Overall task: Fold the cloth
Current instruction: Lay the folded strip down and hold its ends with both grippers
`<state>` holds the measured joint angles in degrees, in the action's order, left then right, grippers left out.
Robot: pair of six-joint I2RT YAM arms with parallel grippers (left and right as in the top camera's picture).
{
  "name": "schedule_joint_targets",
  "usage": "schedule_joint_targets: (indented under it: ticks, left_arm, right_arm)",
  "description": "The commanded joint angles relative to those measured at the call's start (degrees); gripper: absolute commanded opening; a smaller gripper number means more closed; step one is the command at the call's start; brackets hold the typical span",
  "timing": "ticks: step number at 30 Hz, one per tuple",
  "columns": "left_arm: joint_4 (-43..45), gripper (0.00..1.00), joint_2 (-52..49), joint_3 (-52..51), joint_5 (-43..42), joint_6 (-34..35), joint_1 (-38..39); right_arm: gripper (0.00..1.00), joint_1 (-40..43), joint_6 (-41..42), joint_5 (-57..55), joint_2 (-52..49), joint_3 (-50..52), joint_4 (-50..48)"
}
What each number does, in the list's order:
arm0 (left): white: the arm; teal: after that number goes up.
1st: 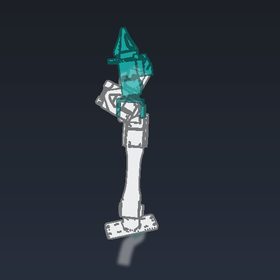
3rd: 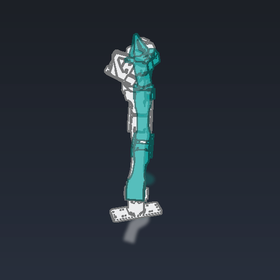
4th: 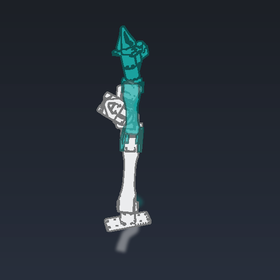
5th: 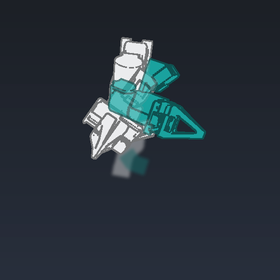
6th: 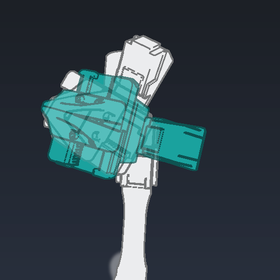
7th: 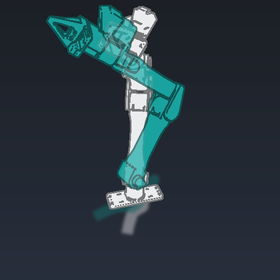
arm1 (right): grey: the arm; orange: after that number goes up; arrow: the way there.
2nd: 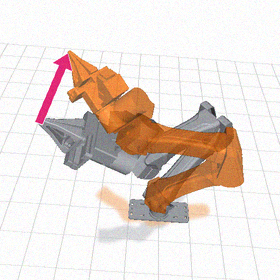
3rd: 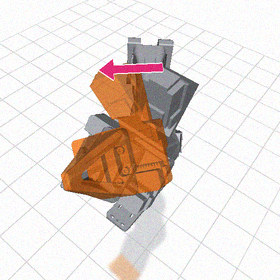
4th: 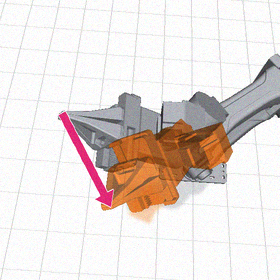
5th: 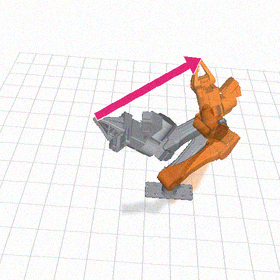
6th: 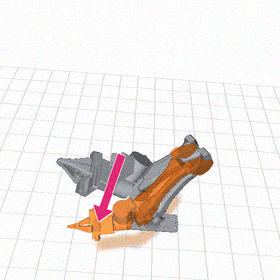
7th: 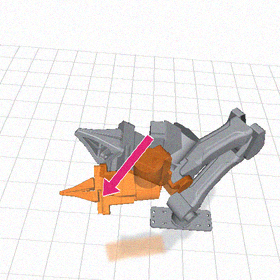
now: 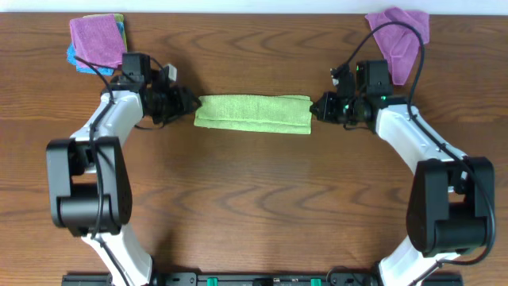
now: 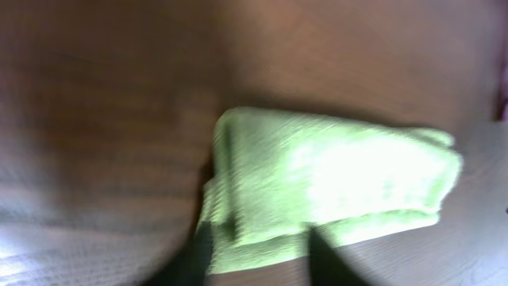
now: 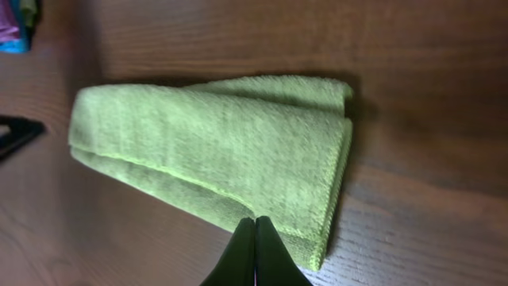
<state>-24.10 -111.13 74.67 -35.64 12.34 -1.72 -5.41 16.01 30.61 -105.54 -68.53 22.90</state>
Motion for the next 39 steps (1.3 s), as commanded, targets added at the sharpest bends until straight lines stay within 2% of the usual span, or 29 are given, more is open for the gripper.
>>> schedule_joint_targets:
  ticks: [1, 7, 10, 22, 25, 26, 27, 29, 30, 32, 39]
  left_arm:
    - [0.68, 0.08, 4.31, 4.11, 1.79, -3.39, 1.18]
    - [1.68, 0.05, 2.69, 4.44, 16.11, -3.48, 6.27]
    - [1.86, 0.06, 0.92, 4.37, 19.96, -4.61, 8.79]
    - [2.40, 0.06, -6.34, 4.28, 21.24, -5.07, 12.24]
    - [1.49, 0.06, -7.50, 4.22, 21.68, -5.07, 12.26]
    - [1.05, 0.06, -7.98, 4.22, 21.66, -5.07, 12.26]
    - [0.46, 0.06, -8.46, 4.22, 21.66, -5.05, 12.26]
    - [-1.33, 0.06, -9.42, 4.22, 21.62, -5.05, 12.26]
    - [-2.16, 0.06, -9.68, 4.22, 21.59, -5.05, 12.26]
    - [-3.80, 0.06, -10.16, 4.22, 21.38, -5.05, 12.26]
    - [-4.61, 0.06, -10.25, 4.22, 21.40, -5.07, 12.26]
  right_arm:
    - [0.01, -1.42, -4.22, -3.58, 1.88, -4.94, 2.89]
    - [0.01, -5.20, -5.40, -16.65, 1.68, -6.80, 6.29]
    - [0.01, -5.79, -5.38, -19.50, 1.60, -6.80, 7.58]
    - [0.01, -5.01, -5.44, -19.69, 1.53, -6.78, 9.84]
    - [0.05, -5.01, -5.44, -19.67, 0.96, -6.73, 10.23]
    - [0.10, -5.01, -5.42, -19.56, 0.83, -6.71, 10.43]
    - [0.24, -5.01, -5.42, -19.43, 0.48, -6.71, 10.62]
    - [0.61, -4.81, -5.46, -18.64, 0.24, -6.67, 11.50]
    - [0.68, -4.59, -5.60, -18.01, 0.17, -6.67, 11.78]
    - [0.73, -3.76, -6.08, -15.65, -0.26, -6.67, 12.39]
    - [0.71, 0.11, -6.71, -0.68, -5.46, -6.62, 11.56]
